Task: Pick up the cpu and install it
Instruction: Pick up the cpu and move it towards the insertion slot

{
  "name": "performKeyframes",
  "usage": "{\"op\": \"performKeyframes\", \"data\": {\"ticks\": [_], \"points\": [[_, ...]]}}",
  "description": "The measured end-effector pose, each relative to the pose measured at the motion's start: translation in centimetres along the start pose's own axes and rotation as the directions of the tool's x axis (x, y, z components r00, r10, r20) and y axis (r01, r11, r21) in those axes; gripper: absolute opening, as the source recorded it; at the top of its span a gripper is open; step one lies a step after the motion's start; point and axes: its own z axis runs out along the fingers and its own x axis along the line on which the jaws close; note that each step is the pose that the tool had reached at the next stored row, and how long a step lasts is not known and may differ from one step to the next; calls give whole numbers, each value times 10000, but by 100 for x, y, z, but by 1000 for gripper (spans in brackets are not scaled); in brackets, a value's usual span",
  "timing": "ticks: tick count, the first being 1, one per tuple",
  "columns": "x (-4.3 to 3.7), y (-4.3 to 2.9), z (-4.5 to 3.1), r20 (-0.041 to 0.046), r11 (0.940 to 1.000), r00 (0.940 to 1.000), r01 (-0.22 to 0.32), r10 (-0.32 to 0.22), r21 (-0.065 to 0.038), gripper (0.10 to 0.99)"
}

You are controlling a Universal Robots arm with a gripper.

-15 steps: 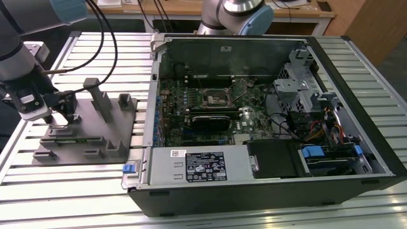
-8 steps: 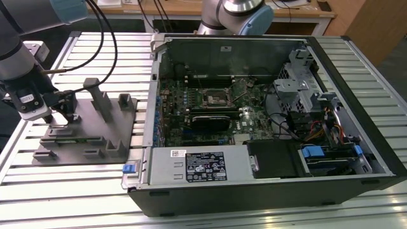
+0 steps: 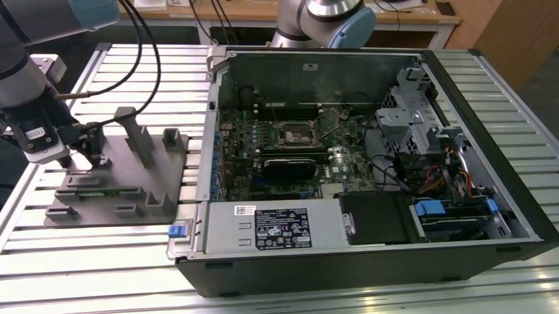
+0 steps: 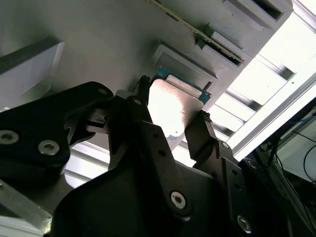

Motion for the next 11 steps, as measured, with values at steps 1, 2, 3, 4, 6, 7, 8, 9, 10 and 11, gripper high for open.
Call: {"op": "performKeyframes", "data": {"ticks": [1, 2, 3, 4, 6, 7, 8, 9, 10, 11], "points": [[0, 0, -2, 0, 10000, 10000, 0, 0, 0, 541], [0, 0, -5, 1, 10000, 10000, 0, 0, 0, 541], [0, 1, -8, 1, 10000, 10000, 0, 0, 0, 541], [0, 1, -11, -1, 10000, 10000, 0, 0, 0, 541], [0, 1, -18, 0, 10000, 10000, 0, 0, 0, 541], [1, 2, -34, -1, 10000, 10000, 0, 0, -2, 541], [1, 3, -39, 0, 10000, 10000, 0, 0, -3, 541], [0, 3, -41, 2, 10000, 10000, 0, 0, -5, 541], [1, 3, -44, 2, 10000, 10000, 0, 0, -5, 541], [1, 3, -47, 1, 10000, 10000, 0, 0, -5, 541]]}}
